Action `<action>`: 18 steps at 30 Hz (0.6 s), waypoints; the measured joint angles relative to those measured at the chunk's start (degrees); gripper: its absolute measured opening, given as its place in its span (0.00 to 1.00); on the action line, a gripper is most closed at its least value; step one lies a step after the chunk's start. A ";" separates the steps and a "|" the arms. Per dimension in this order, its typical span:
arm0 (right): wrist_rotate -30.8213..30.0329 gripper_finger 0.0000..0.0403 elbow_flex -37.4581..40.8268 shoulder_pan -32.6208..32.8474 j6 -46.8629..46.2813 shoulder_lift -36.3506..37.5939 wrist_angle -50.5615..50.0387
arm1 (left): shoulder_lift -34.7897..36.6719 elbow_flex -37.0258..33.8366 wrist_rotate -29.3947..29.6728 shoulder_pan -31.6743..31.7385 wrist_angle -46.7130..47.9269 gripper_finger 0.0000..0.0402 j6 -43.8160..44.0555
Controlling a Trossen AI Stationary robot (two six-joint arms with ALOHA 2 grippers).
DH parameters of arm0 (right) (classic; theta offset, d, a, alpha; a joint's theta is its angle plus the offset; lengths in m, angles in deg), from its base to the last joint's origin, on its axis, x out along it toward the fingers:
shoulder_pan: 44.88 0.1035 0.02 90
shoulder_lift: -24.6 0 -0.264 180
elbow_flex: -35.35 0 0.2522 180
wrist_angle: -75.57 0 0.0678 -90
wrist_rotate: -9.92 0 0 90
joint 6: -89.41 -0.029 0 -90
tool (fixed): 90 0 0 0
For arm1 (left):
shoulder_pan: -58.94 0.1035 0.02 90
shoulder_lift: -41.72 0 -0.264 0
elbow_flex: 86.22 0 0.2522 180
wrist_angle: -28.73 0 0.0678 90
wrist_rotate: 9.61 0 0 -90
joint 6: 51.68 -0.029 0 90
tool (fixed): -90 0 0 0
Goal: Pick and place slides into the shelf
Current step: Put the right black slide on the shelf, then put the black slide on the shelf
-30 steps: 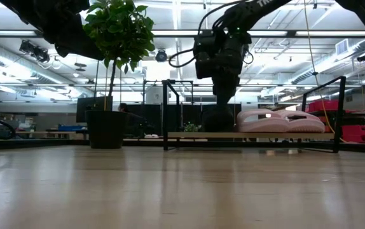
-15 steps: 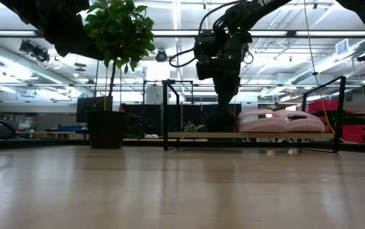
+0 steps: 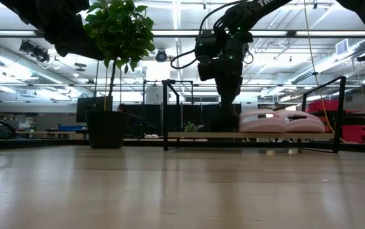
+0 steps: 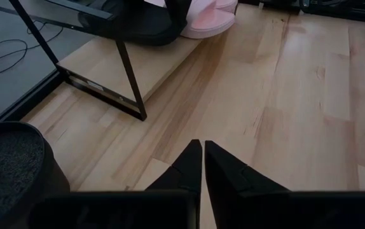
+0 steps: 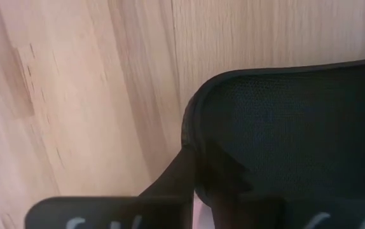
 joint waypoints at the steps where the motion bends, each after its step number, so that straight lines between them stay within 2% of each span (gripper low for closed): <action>1: 0.00 0.07 0.00 0.00 -0.01 0.00 -0.12 | 0.00 0.00 0.01 0.00 0.00 0.07 0.00; 8: 0.43 0.15 0.00 0.00 -0.63 0.02 -0.37 | 0.00 -0.01 0.01 0.00 0.00 0.04 0.00; 18: 4.58 0.25 0.00 0.11 -2.26 0.02 -0.63 | 0.00 -0.02 0.01 0.00 0.00 0.04 0.00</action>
